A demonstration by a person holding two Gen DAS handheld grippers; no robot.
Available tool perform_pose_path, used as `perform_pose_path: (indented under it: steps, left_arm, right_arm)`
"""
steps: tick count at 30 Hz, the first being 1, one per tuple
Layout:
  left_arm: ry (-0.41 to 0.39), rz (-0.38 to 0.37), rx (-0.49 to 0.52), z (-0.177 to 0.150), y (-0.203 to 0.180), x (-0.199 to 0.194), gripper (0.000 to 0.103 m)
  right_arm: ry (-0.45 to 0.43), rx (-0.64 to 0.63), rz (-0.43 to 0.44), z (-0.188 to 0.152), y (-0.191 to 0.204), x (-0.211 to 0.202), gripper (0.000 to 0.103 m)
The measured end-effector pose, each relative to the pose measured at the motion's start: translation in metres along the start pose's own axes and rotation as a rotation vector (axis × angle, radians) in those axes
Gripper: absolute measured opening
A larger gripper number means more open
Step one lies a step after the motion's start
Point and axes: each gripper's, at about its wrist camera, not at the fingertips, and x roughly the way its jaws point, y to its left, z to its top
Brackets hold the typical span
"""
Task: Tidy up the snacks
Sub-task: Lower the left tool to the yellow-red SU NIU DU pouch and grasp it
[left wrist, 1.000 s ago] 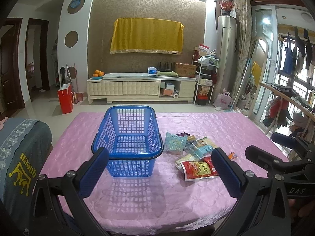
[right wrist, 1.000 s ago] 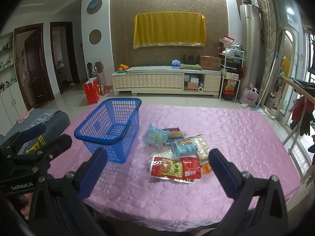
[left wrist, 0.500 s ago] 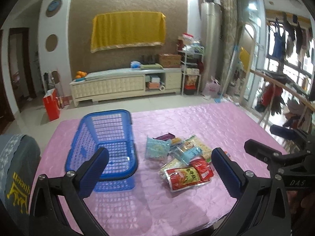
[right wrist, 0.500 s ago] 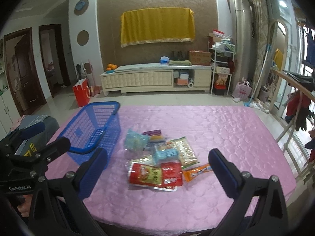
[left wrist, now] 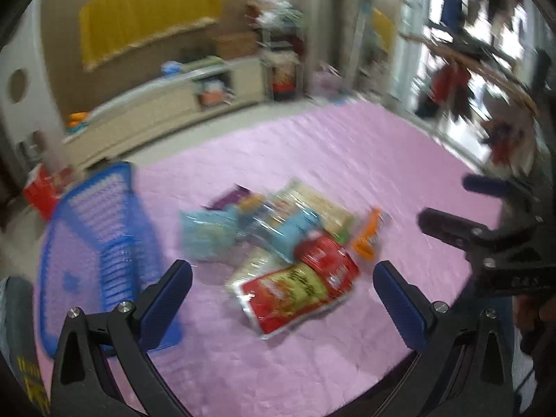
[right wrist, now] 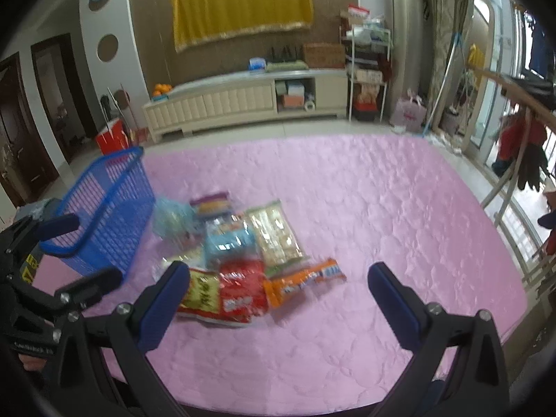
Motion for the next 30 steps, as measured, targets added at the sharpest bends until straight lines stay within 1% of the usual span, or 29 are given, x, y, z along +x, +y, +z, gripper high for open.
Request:
perform_pose_path:
  steps: [1,2,7,9,11,14,16,17,20,23,26,28,29,30]
  left_arm:
    - [0.018,-0.015,0.018,0.0,-0.002,0.01,0.103]
    - [0.027,-0.019,0.027,-0.001,-0.006,0.015,0.103]
    - [0.123,-0.037,0.103,-0.003,-0.015,0.06,0.103]
    - [0.155,-0.088,0.121,-0.006,-0.016,0.072,0.103]
    - [0.199,-0.118,0.159,-0.008,-0.018,0.087,0.103]
    - [0.238,-0.118,0.23,-0.01,-0.021,0.103,0.103]
    - [0.263,-0.132,0.27,-0.012,-0.023,0.112,0.103]
    - [0.28,-0.142,0.285,-0.014,-0.023,0.115,0.103]
    - [0.315,-0.133,0.332,-0.015,-0.024,0.133,0.103]
    - [0.334,-0.145,0.374,-0.019,-0.024,0.142,0.102]
    - [0.358,-0.157,0.38,-0.024,-0.026,0.152,0.092]
    - [0.35,-0.152,0.393,-0.026,-0.026,0.15,0.086]
    - [0.346,-0.159,0.385,-0.026,-0.026,0.147,0.077]
    - [0.343,-0.175,0.374,-0.024,-0.026,0.144,0.062]
  right_arm:
    - [0.02,0.004,-0.007,-0.005,-0.003,0.009,0.103]
    - [0.034,0.008,-0.008,-0.008,-0.005,0.012,0.103]
    - [0.12,0.027,-0.002,-0.022,-0.014,0.042,0.103]
    - [0.14,0.012,-0.014,-0.026,-0.013,0.052,0.103]
    - [0.162,-0.002,-0.026,-0.03,-0.014,0.063,0.103]
    - [0.184,-0.022,-0.02,-0.037,-0.012,0.074,0.103]
    - [0.197,-0.029,-0.018,-0.041,-0.011,0.081,0.103]
    - [0.206,-0.027,-0.017,-0.042,-0.011,0.084,0.103]
    - [0.215,-0.018,-0.021,-0.042,-0.014,0.092,0.103]
    - [0.214,-0.026,-0.04,-0.042,-0.014,0.093,0.103]
    - [0.219,-0.037,-0.04,-0.043,-0.014,0.095,0.103]
    - [0.228,-0.033,-0.043,-0.045,-0.014,0.096,0.103]
    - [0.232,-0.029,-0.044,-0.045,-0.015,0.098,0.103]
    - [0.233,-0.024,-0.045,-0.045,-0.016,0.097,0.103]
